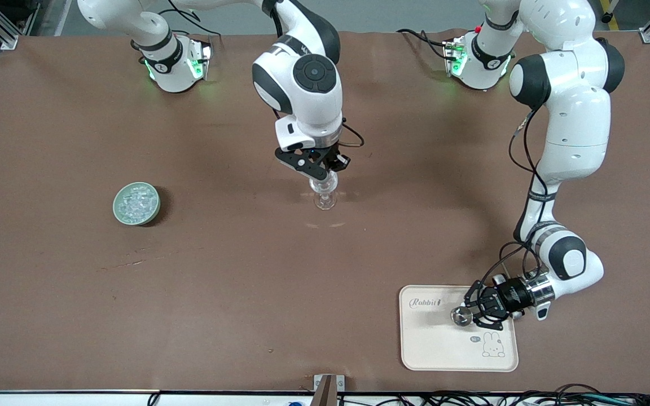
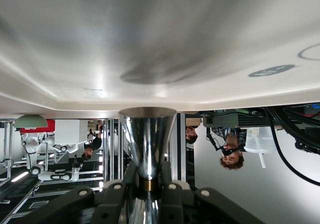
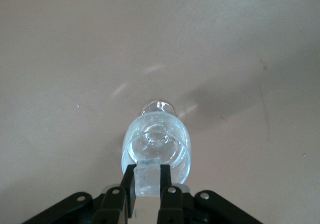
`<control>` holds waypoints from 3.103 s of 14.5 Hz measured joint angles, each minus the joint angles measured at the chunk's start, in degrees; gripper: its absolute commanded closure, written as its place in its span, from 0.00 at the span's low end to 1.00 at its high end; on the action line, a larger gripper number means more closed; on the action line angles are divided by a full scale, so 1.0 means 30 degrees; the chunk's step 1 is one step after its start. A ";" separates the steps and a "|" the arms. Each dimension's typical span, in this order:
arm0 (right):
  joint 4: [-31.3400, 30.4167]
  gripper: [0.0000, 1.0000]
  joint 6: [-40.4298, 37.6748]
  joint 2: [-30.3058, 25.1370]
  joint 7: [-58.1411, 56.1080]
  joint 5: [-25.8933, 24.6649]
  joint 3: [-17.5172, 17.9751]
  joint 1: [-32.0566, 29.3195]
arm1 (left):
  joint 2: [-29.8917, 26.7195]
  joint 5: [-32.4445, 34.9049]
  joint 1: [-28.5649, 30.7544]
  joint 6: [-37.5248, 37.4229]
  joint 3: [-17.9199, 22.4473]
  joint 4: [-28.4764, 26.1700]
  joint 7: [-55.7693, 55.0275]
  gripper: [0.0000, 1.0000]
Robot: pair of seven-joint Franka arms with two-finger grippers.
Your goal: Pour wine and add ice with both arms
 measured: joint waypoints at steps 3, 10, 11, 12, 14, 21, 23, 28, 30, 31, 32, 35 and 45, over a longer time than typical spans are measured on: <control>0.0000 0.63 0.0000 0.0000 0.0000 0.0000 -0.0027 0.0000 | 0.0003 0.0000 0.0001 0.0000 0.0000 0.0000 0.0000 0.89; 0.0100 0.25 -0.0001 -0.0001 -0.0001 0.0000 -0.0125 -0.0002 | 0.0004 -0.0002 0.0003 -0.0001 0.0000 0.0001 -0.0005 0.00; 0.0183 0.21 -0.0037 -0.0008 -0.0002 -0.0001 -0.0182 -0.0005 | 0.0005 -0.0004 0.0006 -0.0001 -0.0001 0.0000 -0.0008 0.00; 0.0363 0.19 -0.0171 -0.0028 -0.0006 -0.0013 -0.0256 -0.0010 | 0.0005 -0.0005 0.0008 -0.0004 -0.0001 0.0000 -0.0009 0.00; 0.0933 0.07 -0.0450 -0.0212 -0.0009 -0.0310 -0.0437 -0.0170 | 0.0005 -0.0006 0.0011 -0.0008 -0.0001 0.0000 -0.0009 0.00; 0.1558 0.00 -0.3700 -0.3570 -0.2571 -0.2548 -0.0654 -0.2751 | -0.0003 0.0117 0.0207 -0.0669 0.0050 0.0018 -0.0007 0.00; 0.1567 0.00 -0.4826 -0.4473 -0.3855 -0.3393 -0.0688 -0.3884 | -0.0102 0.0834 0.0352 -0.1268 0.0123 0.0038 -0.0007 0.00; 0.1565 0.00 -0.6325 -0.6302 -0.8728 -0.3880 -0.0344 -0.7953 | -0.0931 0.2516 0.0960 -0.3268 0.1126 0.0016 -0.0026 0.00; 0.1558 0.00 -0.6920 -0.6922 -1.0567 -0.3814 -0.0236 -0.9392 | -0.1220 0.2993 0.0998 -0.4814 0.2439 0.0008 -0.0028 0.00; 0.1555 0.00 -0.7149 -0.7198 -1.1569 -0.3557 -0.0197 -1.0166 | -0.1382 0.3334 0.1027 -0.5347 0.3103 0.0008 -0.0027 0.00; 0.1554 0.00 -0.7407 -0.7506 -1.2803 -0.3103 -0.0186 -1.1058 | -0.1598 0.3775 0.1078 -0.5755 0.3704 0.0010 -0.0020 0.00; 0.1546 0.00 -0.8407 -0.8356 -1.6371 -0.2198 -0.0169 -1.3677 | -0.2232 0.5105 0.1171 -0.7208 0.4893 0.0016 0.0008 0.00; 0.1199 0.00 -1.0647 -0.9571 -2.3669 -0.1365 -0.1198 -1.6360 | -0.7568 1.5823 0.0511 -0.8746 0.5612 0.0180 0.7518 0.00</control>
